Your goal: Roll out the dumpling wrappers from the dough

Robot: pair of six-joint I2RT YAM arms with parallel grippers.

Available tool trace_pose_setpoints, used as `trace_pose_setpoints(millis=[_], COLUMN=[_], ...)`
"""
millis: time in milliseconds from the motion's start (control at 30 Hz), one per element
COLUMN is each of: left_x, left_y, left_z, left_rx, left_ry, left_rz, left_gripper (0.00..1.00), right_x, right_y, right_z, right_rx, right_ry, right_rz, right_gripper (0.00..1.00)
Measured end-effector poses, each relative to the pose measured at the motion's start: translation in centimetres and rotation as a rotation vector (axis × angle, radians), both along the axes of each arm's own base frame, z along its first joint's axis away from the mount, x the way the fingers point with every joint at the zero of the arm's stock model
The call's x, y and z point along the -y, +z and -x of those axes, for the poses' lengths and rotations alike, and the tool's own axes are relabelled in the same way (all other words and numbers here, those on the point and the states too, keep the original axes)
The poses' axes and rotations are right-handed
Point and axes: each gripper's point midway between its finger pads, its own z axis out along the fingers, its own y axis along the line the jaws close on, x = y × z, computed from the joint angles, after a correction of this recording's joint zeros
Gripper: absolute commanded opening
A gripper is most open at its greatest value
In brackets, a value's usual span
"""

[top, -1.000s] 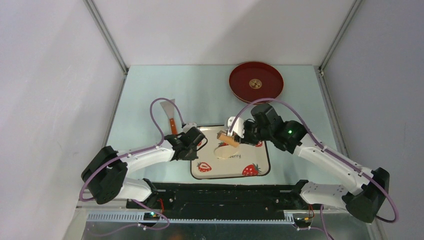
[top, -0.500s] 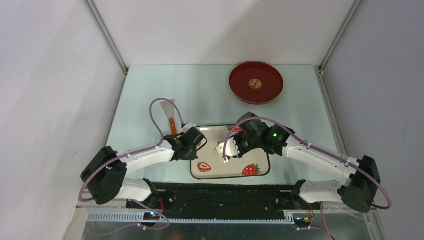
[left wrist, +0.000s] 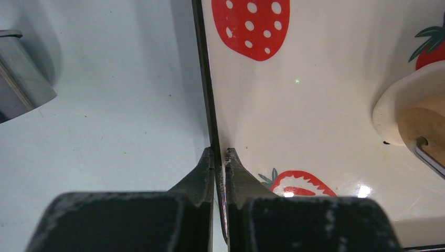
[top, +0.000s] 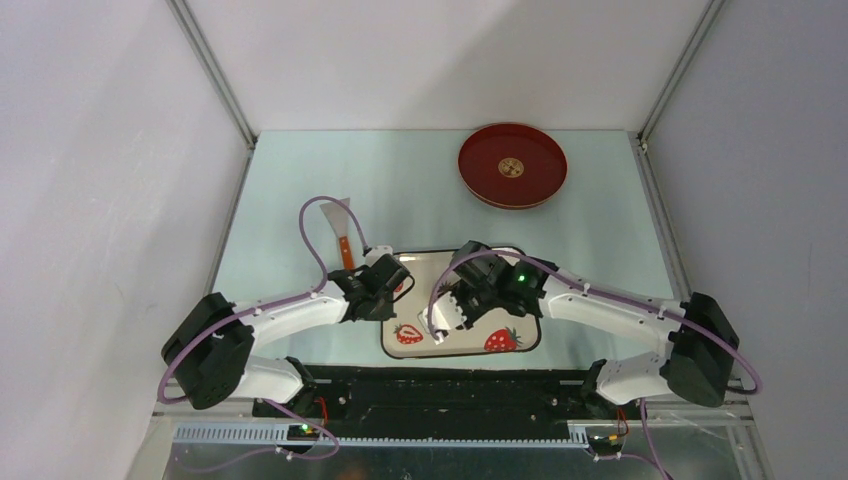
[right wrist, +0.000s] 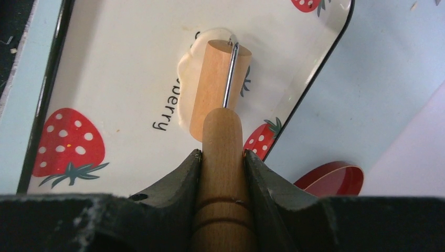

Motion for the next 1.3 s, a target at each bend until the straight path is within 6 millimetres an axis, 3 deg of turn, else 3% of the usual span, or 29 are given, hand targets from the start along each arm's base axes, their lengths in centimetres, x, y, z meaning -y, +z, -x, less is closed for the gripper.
trace_pose_setpoints(millis=[433,900,1300], left_x=[0.0,0.0,0.0], left_y=[0.0,-0.1,0.0], left_z=[0.0,0.0,0.0], left_rx=[0.000,-0.001,0.000], left_ry=[0.000,0.000,0.000], left_rz=[0.000,-0.001,-0.001], left_gripper=[0.02,0.02,0.02], right_x=[-1.8,-1.1,-1.7], right_y=[-1.0,-1.3,-2.2], right_z=[0.4,3.3,3.0], right_rx=[0.107,0.064,0.038], right_ry=[0.018,-0.044,-0.087], right_rz=[0.063,0.028,0.016], right_gripper=[0.00,0.00,0.00])
